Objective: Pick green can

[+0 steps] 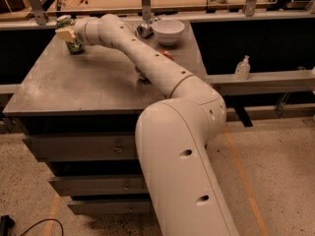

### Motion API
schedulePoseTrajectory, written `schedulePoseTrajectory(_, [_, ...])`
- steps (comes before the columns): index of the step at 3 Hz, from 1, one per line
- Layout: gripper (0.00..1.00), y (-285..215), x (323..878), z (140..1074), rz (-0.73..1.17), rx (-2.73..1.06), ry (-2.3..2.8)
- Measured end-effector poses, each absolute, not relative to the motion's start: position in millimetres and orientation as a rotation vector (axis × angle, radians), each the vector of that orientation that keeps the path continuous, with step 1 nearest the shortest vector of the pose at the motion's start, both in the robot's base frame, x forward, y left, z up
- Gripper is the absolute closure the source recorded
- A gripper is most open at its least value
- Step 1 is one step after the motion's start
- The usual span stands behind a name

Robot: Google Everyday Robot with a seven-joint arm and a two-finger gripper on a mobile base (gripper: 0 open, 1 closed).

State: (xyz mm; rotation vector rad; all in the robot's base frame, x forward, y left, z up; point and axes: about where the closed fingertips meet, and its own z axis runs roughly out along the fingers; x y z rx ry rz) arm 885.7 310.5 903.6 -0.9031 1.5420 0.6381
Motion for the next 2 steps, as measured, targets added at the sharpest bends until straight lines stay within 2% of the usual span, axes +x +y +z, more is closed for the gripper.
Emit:
schedulePoseTrajectory(1, [1.0, 306.7, 875.6, 936.7, 0.649, -0.956, 1.492])
schedulePoseTrajectory(2, [1.0, 291.6, 860.4, 968.9, 0.629, -0.968, 1.464])
